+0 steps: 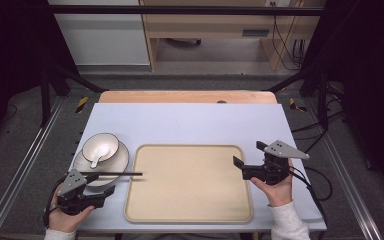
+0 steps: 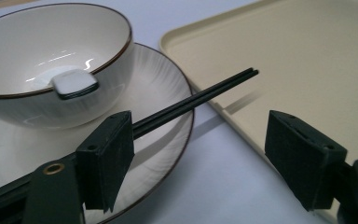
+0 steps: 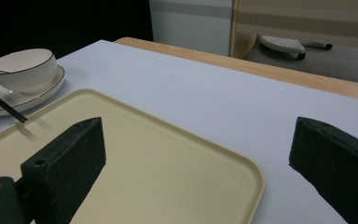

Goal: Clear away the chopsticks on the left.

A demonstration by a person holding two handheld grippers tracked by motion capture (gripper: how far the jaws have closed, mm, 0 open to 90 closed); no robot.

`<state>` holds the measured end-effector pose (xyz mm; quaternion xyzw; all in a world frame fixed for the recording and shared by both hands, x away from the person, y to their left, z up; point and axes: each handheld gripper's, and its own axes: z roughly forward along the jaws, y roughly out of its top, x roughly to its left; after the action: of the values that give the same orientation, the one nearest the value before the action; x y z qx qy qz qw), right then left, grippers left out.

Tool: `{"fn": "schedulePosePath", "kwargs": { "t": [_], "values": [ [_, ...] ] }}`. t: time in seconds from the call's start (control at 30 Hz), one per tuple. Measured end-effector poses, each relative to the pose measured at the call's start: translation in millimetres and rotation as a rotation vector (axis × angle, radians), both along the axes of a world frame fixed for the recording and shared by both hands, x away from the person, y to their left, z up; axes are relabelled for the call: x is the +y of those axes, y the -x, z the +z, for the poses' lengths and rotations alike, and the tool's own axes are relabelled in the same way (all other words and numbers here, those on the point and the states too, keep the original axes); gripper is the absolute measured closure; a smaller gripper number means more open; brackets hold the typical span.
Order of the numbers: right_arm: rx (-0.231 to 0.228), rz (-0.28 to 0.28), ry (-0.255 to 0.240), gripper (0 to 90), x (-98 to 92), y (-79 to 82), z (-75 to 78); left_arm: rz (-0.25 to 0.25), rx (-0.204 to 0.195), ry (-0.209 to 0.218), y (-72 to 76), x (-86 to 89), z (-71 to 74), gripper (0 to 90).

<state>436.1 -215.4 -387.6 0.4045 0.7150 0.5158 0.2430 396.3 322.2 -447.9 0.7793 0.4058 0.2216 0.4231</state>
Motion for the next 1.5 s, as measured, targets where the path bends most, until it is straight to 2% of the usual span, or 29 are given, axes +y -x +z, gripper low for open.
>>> {"fn": "schedulePosePath", "kwargs": {
  "t": [0.23,0.33,0.47,0.57,0.77,0.9,1.13,1.5],
  "values": [
    [0.000,-0.004,0.002,4.1,-0.3,0.0,1.1,0.036,-0.008,-0.016,-13.7,13.0,-6.5,29.7],
    [0.000,-0.006,0.003,4.1,-0.6,0.1,1.4,0.032,-0.019,-0.025,-18.3,16.8,-6.6,32.6],
    [0.000,-0.004,0.007,4.1,0.0,0.0,0.9,0.026,-0.010,-0.040,-23.1,18.1,-9.0,35.8],
    [0.001,-0.004,0.007,4.1,0.1,0.2,1.1,0.023,-0.008,-0.058,-23.6,18.1,-10.9,37.9],
    [0.001,-0.005,0.005,4.1,-0.3,0.8,1.6,0.023,-0.010,-0.063,-21.2,17.1,-11.0,41.0],
    [0.002,-0.007,0.005,4.1,-0.8,0.7,1.8,0.023,-0.002,-0.082,-21.6,16.3,-12.9,43.1],
    [0.001,-0.005,0.008,4.1,0.2,-0.2,0.8,0.044,0.017,-0.087,-22.6,17.9,-14.5,53.2],
    [0.003,-0.007,0.009,4.0,-0.6,0.1,1.4,0.038,0.029,-0.085,-22.0,17.3,-13.7,64.6]
  ]
}}
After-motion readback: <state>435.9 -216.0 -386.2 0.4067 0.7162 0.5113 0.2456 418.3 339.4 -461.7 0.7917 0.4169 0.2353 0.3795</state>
